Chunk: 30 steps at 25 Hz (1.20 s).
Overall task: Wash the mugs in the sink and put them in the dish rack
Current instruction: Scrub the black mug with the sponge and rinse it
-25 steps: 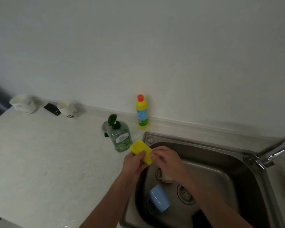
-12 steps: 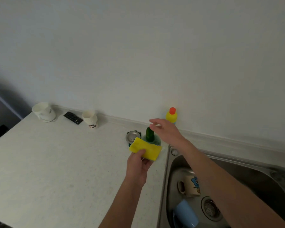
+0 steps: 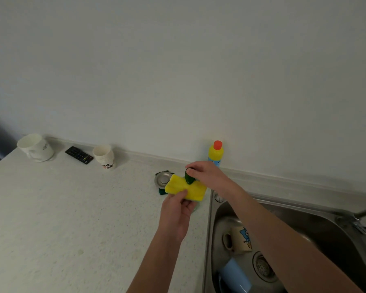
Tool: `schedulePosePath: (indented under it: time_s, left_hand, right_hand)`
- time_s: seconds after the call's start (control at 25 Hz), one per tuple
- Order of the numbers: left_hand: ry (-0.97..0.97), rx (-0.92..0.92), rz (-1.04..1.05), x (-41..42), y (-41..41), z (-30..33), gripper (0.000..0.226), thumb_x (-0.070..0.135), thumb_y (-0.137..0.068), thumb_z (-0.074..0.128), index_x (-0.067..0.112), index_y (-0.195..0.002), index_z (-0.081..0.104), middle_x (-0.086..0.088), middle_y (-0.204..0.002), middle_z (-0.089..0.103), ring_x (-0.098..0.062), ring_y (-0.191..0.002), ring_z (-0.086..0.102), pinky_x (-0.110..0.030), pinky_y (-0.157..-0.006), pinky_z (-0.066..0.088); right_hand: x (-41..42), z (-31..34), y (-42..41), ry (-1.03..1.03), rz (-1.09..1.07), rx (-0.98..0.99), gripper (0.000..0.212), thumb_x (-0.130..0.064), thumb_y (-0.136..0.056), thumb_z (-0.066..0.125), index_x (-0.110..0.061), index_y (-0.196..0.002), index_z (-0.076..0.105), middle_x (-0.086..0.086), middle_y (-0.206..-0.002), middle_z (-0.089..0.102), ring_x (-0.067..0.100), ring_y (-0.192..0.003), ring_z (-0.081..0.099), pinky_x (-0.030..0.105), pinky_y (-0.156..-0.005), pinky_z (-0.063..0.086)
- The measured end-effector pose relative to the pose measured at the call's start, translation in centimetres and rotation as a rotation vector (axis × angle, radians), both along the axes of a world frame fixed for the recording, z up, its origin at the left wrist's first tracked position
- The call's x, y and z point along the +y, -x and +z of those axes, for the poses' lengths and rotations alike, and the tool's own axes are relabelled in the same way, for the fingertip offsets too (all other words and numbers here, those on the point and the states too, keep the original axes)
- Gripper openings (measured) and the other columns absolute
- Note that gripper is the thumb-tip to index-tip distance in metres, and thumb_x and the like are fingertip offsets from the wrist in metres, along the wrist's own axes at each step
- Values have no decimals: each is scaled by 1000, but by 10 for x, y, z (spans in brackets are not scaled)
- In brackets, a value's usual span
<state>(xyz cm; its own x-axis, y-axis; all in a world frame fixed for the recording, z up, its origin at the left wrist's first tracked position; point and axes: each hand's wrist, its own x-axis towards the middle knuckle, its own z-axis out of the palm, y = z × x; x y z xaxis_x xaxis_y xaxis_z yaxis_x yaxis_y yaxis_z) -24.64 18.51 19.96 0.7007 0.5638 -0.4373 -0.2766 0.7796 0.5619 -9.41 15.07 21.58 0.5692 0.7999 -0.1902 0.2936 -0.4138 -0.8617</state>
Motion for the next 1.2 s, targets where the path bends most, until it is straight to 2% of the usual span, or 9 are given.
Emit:
schedulePosePath:
  time_s: [0.08, 0.24, 0.48, 0.64, 0.72, 1.0, 1.2]
  left_hand:
    - [5, -17, 1, 0, 0, -1, 34, 0, -101, 43, 3, -133, 54, -18, -123, 67, -31, -111, 67, -35, -85, 60]
    - [5, -22, -3, 0, 3, -3, 39, -1, -100, 45, 4, -138, 50, -18, -127, 65, -31, -112, 66, -35, -84, 60]
    - [-19, -16, -11, 0, 2, -2, 41, -1, -100, 45, 5, -140, 47, -18, -130, 63, -33, -117, 64, -37, -88, 59]
    - [-29, 9, -3, 0, 2, -3, 42, -1, -100, 45, 4, -141, 46, -19, -131, 62, -33, -116, 63, -36, -85, 60]
    - [-30, 16, 1, 0, 2, -3, 40, -1, -100, 45, 3, -140, 47, -18, -128, 64, -33, -115, 64, -36, -86, 59]
    - [-15, 3, -5, 0, 1, -7, 42, -1, -99, 46, 6, -140, 47, -17, -127, 65, -31, -112, 66, -35, -82, 61]
    - [-22, -1, -17, 2, 1, -15, 43, -2, -99, 46, 8, -141, 47, -17, -128, 64, -31, -112, 66, -35, -77, 61]
  right_hand:
    - [-1, 2, 0, -1, 2, 41, 20, -26, -96, 60, -17, -108, 74, -6, -103, 73, 3, -95, 64, 14, -77, 47]
    - [-2, 3, 0, 20, -6, 42, 17, -27, -96, 60, -19, -100, 74, -7, -97, 73, 5, -93, 64, 20, -79, 49]
    - [-4, 6, 1, 26, -19, 51, 18, -26, -97, 60, -18, -104, 74, -8, -98, 72, 0, -89, 62, 14, -73, 47]
    - [0, 1, 5, 46, -30, -22, 20, -27, -97, 58, -18, -105, 74, -4, -101, 72, 11, -97, 64, 29, -83, 51]
    - [1, 0, 7, 56, -49, -37, 20, -28, -97, 58, -19, -106, 73, -4, -103, 72, 12, -98, 64, 31, -86, 51]
    - [-3, -5, 7, 36, -75, 31, 19, -30, -96, 60, -22, -108, 73, -4, -106, 72, 11, -101, 64, 31, -88, 52]
    - [-3, -8, 9, 10, -92, 65, 17, -29, -97, 61, -22, -107, 72, -5, -105, 70, 6, -98, 62, 24, -85, 48]
